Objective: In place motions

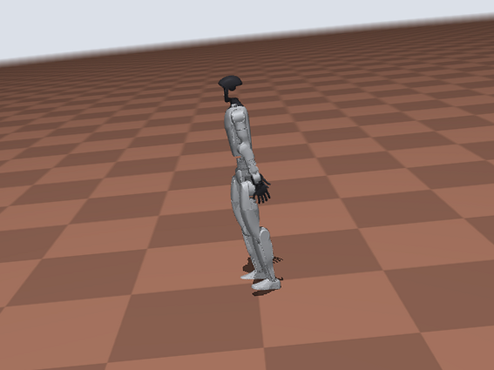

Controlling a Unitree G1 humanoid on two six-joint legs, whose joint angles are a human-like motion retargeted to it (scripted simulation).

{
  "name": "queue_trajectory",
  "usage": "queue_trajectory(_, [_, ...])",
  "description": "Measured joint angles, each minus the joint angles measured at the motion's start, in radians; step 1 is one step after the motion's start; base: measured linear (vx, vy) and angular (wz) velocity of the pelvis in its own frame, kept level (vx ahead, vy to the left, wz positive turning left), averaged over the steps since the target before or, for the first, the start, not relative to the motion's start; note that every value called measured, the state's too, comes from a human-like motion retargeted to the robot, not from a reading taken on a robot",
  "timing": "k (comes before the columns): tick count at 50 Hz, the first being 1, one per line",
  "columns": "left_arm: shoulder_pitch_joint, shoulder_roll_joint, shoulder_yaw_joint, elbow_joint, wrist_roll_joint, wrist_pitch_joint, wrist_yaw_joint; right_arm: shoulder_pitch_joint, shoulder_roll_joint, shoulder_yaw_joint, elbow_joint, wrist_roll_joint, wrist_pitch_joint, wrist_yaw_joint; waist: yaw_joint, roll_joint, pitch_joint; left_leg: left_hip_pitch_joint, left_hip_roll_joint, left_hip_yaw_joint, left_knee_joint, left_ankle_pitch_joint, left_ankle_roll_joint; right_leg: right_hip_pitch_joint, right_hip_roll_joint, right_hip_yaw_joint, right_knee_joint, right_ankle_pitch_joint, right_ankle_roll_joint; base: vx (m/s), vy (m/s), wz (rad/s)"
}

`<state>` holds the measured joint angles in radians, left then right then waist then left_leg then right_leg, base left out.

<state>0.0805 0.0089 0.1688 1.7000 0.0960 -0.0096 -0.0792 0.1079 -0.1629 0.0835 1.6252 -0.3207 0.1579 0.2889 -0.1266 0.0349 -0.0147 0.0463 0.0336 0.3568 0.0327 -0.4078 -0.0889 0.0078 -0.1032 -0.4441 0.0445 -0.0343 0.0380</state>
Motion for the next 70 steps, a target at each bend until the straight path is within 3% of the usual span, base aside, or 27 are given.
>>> queue_trajectory(3, [-0.001,0.011,0.01,0.0,-0.007,0.036,-0.041,-0.018,-0.001,-0.029,0.036,0.12,-0.042,0.072,-0.003,0.005,-0.011,-0.007,0.012,0.009,0.002,0.011,-0.003,-0.007,-0.004,0.01,0.0,0.01,0.006,0.01,-0.01,0.04])
queue_trajectory(7, [-0.083,0.101,-0.047,0.0,0.0,0.088,-0.076,-0.12,-0.024,-0.054,0.068,0.167,-0.028,0.073,-0.171,0.02,-0.023,-0.035,-0.01,-0.162,0.002,0.038,0.012,0.015,-0.012,-0.159,-0.031,0.041,-0.003,-0.03,0.0,1.52])
queue_trajectory(10, [-0.214,0.192,0.019,0.0,-0.055,0.117,-0.043,-0.265,-0.052,-0.068,0.052,0.181,-0.025,0.093,0.016,0.024,-0.073,-0.018,0.021,0.034,0.0,0.014,-0.001,-0.025,-0.004,0.036,0.009,0.009,0.015,-0.03,0.04,-2.22])
queue_trajectory(13, [-0.443,0.311,0.043,0.0,-0.062,0.131,0.009,-0.455,-0.075,-0.13,-0.016,0.209,-0.022,0.173,-0.02,0.029,-0.111,-0.029,0.011,-0.01,0.002,0.019,0.005,-0.023,-0.002,-0.006,-0.002,0.018,0.005,-0.03,0.04,0.32])
queue_trajectory(17, [-0.8,0.428,0.014,-0.027,-0.066,0.082,0.092,-0.723,-0.097,-0.155,-0.173,0.261,-0.037,0.26,-0.026,0.029,-0.174,-0.038,0.006,-0.026,0.005,0.02,0.007,-0.021,-0.003,-0.018,-0.002,0.015,0.003,0.07,0.04,0.15])
queue_trajectory(21, [-1.109,0.459,-0.095,-0.114,-0.066,0.025,0.147,-0.941,-0.142,-0.115,-0.362,0.344,-0.086,0.301,-0.006,0.037,-0.253,-0.059,0.006,-0.038,0.008,0.016,0.008,-0.032,-0.001,-0.026,-0.003,0.008,0.005,0.19,0.06,0.15])
queue_trajectory(25, [-1.335,0.459,-0.172,-0.219,-0.109,-0.035,0.114,-1.135,-0.212,-0.026,-0.5,0.483,-0.138,0.246,0.027,0.039,-0.334,-0.091,0.006,-0.037,0.008,0.01,0.006,-0.061,0.0,-0.026,-0.005,0.001,0.008,0.13,0.04,0.02])
queue_trajectory(30, [-1.568,0.509,-0.278,-0.324,-0.216,-0.058,0.084,-1.418,-0.367,0.126,-0.547,0.823,-0.219,0.119,0.07,0.033,-0.394,-0.129,0.006,-0.028,0.005,0.003,0.001,-0.105,-0.001,-0.019,-0.005,-0.006,0.011,0.03,0.01,-0.02])
queue_trajectory(33, [-1.727,0.581,-0.375,-0.36,-0.318,-0.062,0.089,-1.64,-0.484,0.226,-0.513,1.013,-0.263,0.042,0.093,0.023,-0.392,-0.152,0.008,-0.025,0.005,0.0,-0.001,-0.13,-0.001,-0.016,-0.003,-0.008,0.013,-0.12,-0.05,-0.01])
queue_trajectory(38, [-2.007,0.664,-0.483,-0.436,-0.505,-0.113,0.13,-1.999,-0.678,0.377,-0.503,1.179,-0.276,-0.035,0.135,-0.003,-0.335,-0.204,0.014,-0.037,0.011,0.0,-0.006,-0.173,-0.004,-0.023,-0.003,-0.008,0.019,-0.35,-0.05,0.13])
queue_trajectory(49, [-2.248,0.761,-0.483,-0.527,-0.741,-0.243,0.063,-2.44,-0.876,0.682,-0.653,1.272,-0.415,-0.172,0.207,-0.001,-0.322,-0.281,0.015,-0.051,0.014,0.005,-0.008,-0.237,-0.009,-0.031,-0.004,-0.01,0.023,-0.1,0.03,0.08])
queue_trajectory(60, [-2.192,0.73,-0.469,-0.464,-0.712,-0.23,0.07,-2.412,-0.881,0.722,-0.63,1.301,-0.422,-0.166,0.23,0.007,-0.311,-0.264,0.019,-0.041,0.013,0.007,-0.005,-0.227,-0.003,-0.029,-0.003,-0.006,0.019,0.0,0.01,-0.03])
queue_trajectory(65, [-2.061,0.708,-0.465,-0.436,-0.631,-0.22,0.084,-2.213,-0.854,0.671,-0.616,1.225,-0.424,-0.141,0.237,0.006,-0.341,-0.238,0.017,-0.022,0.009,0.006,-0.005,-0.216,-0.004,-0.017,-0.001,-0.001,0.016,0.15,0.02,-0.21])
queue_trajectory(70, [-1.832,0.658,-0.428,-0.386,-0.489,-0.183,0.068,-1.868,-0.781,0.49,-0.603,1.082,-0.415,-0.112,0.216,0.004,-0.375,-0.209,0.012,-0.023,0.011,0.006,-0.001,-0.187,-0.006,-0.016,0.001,0.001,0.013,0.16,0.01,-0.02])
